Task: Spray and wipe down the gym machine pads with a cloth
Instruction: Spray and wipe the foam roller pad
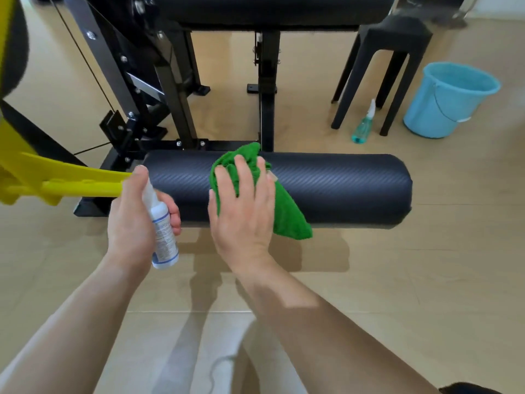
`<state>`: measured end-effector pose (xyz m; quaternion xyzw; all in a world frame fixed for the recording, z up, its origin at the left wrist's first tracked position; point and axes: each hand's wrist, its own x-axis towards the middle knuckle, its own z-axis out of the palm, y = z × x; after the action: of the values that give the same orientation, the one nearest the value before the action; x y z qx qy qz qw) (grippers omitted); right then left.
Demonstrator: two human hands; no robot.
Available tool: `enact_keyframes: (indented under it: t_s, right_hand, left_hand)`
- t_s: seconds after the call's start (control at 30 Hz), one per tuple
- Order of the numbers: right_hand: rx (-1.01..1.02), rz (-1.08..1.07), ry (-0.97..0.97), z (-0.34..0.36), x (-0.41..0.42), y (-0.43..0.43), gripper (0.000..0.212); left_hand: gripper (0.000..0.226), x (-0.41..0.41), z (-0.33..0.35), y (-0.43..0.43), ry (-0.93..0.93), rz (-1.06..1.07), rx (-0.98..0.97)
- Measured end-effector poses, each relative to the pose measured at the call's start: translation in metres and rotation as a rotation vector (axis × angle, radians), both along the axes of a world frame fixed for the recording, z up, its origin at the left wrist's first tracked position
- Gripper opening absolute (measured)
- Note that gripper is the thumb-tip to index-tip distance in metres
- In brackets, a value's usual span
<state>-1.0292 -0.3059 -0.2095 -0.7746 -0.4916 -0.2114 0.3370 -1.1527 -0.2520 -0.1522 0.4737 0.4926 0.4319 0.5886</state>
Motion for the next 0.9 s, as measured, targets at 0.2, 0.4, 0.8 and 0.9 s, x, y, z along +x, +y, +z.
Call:
enact_keyframes:
  t_s: [0.2,0.4,0.8,0.9]
  right_hand:
    - [-0.03,0.225,-0.068,0.006,-0.069,0.071,0.027]
    - [-0.042,0.299,-0.368,0.004,-0.015,0.04,0.036]
    - [-0.549,0.301,-0.007,0.087,0.064,0.086,0.04]
    - [-0.427,0.301,-0.061,0.085,0.062,0.082,0.04]
  left_hand:
    - [0.062,-0.042,-0.006,0.019,-0.09,0.215,-0.012]
    - [0.065,-0.045,-0.015,0.012,-0.036,0.113,-0.01]
    - [0.067,-0.018,-0.034,-0.007,0.038,-0.099,-0.023]
    - [0.068,-0.012,-0.034,-0.009,0.024,-0.11,-0.014]
